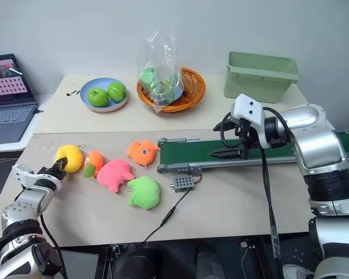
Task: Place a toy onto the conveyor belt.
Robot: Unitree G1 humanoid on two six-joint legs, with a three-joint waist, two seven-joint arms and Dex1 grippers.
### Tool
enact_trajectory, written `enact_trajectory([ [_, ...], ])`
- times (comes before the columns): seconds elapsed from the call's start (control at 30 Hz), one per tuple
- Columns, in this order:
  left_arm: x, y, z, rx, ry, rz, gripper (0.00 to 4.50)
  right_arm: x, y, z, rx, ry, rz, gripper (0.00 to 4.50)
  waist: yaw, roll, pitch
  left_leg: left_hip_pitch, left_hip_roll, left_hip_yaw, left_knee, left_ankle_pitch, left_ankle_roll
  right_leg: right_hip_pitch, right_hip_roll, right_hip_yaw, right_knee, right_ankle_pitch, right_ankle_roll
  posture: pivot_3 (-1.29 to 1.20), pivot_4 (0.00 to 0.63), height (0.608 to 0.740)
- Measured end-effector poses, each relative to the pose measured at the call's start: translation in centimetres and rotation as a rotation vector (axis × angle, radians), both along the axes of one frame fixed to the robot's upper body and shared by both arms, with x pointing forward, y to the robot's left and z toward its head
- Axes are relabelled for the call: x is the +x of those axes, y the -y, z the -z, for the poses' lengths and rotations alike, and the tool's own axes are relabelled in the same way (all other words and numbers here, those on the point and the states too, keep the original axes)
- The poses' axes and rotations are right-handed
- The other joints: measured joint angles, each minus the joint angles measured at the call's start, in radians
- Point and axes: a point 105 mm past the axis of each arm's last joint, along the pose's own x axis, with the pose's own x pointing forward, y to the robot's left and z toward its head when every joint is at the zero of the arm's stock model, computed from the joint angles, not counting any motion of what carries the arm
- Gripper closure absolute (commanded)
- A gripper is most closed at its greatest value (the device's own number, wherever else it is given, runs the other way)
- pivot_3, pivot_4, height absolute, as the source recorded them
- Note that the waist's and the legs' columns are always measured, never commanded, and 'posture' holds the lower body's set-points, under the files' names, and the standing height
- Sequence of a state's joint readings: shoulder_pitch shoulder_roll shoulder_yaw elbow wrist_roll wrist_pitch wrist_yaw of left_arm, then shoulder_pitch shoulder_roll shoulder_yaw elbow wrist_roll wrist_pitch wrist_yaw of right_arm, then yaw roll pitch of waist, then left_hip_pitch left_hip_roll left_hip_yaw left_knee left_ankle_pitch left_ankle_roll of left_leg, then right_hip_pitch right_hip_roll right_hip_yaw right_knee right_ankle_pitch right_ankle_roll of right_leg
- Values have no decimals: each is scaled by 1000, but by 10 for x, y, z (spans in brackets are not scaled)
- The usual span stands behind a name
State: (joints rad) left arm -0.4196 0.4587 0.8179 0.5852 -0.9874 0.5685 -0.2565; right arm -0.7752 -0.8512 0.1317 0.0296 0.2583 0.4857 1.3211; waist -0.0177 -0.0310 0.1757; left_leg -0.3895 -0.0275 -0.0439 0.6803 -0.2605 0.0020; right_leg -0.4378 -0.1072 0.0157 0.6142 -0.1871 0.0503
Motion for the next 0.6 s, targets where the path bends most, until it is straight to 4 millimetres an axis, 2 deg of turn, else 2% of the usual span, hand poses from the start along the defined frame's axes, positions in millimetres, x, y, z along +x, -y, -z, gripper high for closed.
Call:
enact_trajectory([
  [0.1,-11,-9,-23,177,53,-41,4431,1,1,1,1,-3,3,0,2,0,0,0,1,0,0,0,0,0,0,0,0,0,0,0,150,740],
  [0.2,-26,-5,-39,436,47,-36,4431,2,2,1,7,-6,4,0,4,0,0,0,1,0,0,0,0,0,-1,1,-1,0,0,0,150,740],
  [0.3,-39,-5,-40,566,14,-47,4431,4,2,0,10,-1,-2,0,4,0,0,0,1,1,0,0,0,0,-1,1,-1,0,0,0,150,740],
  [0.33,-47,-8,-38,705,-42,-49,4431,7,1,-3,15,9,-6,0,1,0,0,1,1,2,-1,0,0,0,0,1,-1,0,0,0,150,740],
  [0.37,-50,-8,-36,761,-65,-39,4431,8,1,-4,13,13,-3,0,1,0,0,1,1,2,-1,0,0,0,0,1,-1,0,-1,0,150,740],
  [0.43,-57,-7,-32,1068,-152,10,4431,14,2,-7,16,30,0,0,2,0,0,1,1,4,-1,0,0,0,0,1,-2,0,-1,0,150,740],
  [0.5,-60,-4,-33,1244,-171,16,4431,16,0,-7,21,35,-6,0,4,0,0,1,1,7,-1,0,0,0,0,1,-2,0,-1,0,150,740],
  [0.6,-61,-2,-36,1394,-165,-16,4431,19,-3,-5,25,33,-23,0,10,0,0,1,3,8,-1,0,0,0,0,0,-2,1,-1,0,150,740],
])
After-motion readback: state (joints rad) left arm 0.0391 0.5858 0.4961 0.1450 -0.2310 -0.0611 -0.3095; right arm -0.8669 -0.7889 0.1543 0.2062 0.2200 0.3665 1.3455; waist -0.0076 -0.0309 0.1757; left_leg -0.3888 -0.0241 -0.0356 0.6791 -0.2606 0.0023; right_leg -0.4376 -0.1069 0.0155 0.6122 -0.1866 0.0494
